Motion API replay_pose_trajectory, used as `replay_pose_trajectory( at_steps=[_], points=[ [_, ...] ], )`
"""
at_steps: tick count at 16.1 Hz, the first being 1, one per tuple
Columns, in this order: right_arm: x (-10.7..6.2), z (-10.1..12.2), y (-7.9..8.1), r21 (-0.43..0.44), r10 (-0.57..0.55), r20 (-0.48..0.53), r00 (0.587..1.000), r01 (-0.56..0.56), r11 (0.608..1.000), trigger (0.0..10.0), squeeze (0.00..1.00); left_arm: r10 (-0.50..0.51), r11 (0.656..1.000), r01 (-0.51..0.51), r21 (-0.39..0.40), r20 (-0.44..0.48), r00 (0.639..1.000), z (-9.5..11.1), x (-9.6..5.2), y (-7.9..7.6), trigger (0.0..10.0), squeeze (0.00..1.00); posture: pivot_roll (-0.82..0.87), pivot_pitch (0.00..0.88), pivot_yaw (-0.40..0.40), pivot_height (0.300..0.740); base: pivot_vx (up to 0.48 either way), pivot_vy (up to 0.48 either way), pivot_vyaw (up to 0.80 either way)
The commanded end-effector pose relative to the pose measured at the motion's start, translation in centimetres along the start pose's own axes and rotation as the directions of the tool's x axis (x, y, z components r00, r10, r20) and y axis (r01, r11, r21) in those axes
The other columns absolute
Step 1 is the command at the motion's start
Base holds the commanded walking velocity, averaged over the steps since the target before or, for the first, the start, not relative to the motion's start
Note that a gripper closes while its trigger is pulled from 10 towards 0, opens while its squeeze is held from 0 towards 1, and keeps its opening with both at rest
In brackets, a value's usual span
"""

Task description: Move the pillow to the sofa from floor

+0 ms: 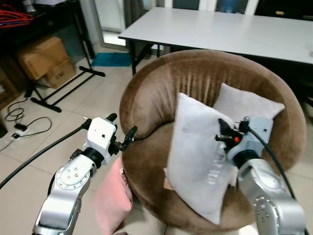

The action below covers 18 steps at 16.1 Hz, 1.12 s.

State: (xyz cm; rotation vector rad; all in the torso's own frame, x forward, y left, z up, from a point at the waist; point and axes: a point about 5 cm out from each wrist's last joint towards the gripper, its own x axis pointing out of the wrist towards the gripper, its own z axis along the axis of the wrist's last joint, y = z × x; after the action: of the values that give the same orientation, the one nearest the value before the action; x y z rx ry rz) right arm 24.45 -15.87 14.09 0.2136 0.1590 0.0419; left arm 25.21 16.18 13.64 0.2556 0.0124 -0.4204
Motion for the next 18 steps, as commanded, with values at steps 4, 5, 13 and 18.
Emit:
replay_pose_trajectory(
  at_steps=[4, 5, 13, 18],
  points=[
    [0.1, 0.8, 0.9, 0.013, 0.041, 0.039, 0.998, -0.042, 0.999, 10.0, 0.0, 0.015, 1.0, -0.015, 0.016, 0.0, 1.0, 0.1, -0.1, 0.4, 10.0, 0.0, -0.01, 0.0, 0.03, 0.74, 0.0, -0.398, 0.0],
    [0.1, 0.7, 0.9, 0.014, 0.042, 0.039, 0.998, -0.042, 0.999, 10.0, 0.0, 0.024, 1.0, -0.024, -0.012, -0.012, 1.0, 0.0, 0.0, 0.4, 10.0, 0.0, -0.01, 0.0, 0.03, 0.74, 0.0, 0.0, 0.0],
    [0.6, 0.6, 1.7, 0.013, 0.087, 0.041, 0.995, -0.087, 0.996, 10.0, 0.0, 0.012, 1.0, -0.012, 0.007, -0.023, 1.0, -0.1, 0.0, 0.7, 10.0, 0.0, 0.0, 0.0, 0.035, 0.74, 0.099, 0.0, -0.29],
    [0.7, 0.4, 2.1, 0.007, 0.131, 0.034, 0.991, -0.132, 0.991, 10.0, 0.0, -0.002, 1.0, 0.002, 0.001, -0.009, 1.0, 0.0, -0.2, 0.5, 10.0, 0.0, 0.0, 0.0, 0.031, 0.74, 0.114, 0.0, -0.27]
  ],
)
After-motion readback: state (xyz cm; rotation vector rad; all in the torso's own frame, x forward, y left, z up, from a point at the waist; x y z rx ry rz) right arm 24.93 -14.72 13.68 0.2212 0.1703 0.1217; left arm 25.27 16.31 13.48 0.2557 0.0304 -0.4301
